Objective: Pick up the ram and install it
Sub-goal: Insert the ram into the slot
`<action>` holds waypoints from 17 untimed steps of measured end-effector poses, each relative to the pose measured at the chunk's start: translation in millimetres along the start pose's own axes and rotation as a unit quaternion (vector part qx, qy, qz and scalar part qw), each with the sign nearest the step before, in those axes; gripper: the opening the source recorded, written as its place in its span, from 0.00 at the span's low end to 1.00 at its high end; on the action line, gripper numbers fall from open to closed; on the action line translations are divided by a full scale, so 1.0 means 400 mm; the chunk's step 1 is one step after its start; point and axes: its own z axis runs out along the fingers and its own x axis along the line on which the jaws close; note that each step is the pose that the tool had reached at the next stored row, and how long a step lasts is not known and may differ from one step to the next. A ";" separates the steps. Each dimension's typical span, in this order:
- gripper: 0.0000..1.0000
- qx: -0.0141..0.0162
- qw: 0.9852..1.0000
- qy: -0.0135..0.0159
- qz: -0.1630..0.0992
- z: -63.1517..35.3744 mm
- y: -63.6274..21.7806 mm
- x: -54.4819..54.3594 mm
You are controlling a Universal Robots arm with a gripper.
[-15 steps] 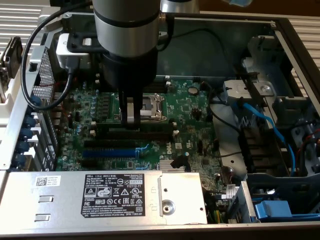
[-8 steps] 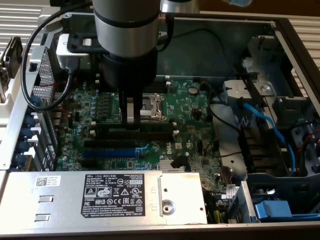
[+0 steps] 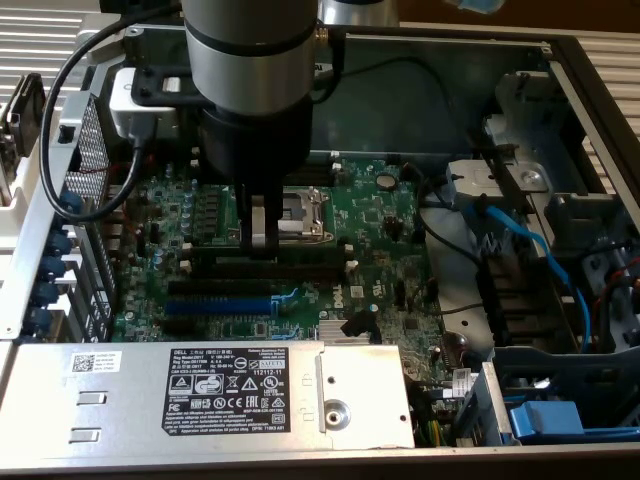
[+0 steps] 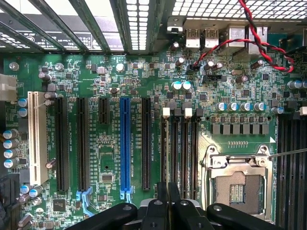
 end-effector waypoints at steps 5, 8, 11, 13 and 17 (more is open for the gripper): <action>0.12 0.000 1.000 0.000 -0.001 0.000 0.000 -0.001; 0.12 0.000 1.000 0.000 -0.001 0.000 0.000 -0.001; 0.12 0.000 1.000 0.000 -0.002 0.001 0.000 -0.001; 0.12 0.000 1.000 0.000 -0.002 0.002 0.000 -0.001; 0.12 0.000 1.000 0.000 -0.002 0.003 0.000 -0.001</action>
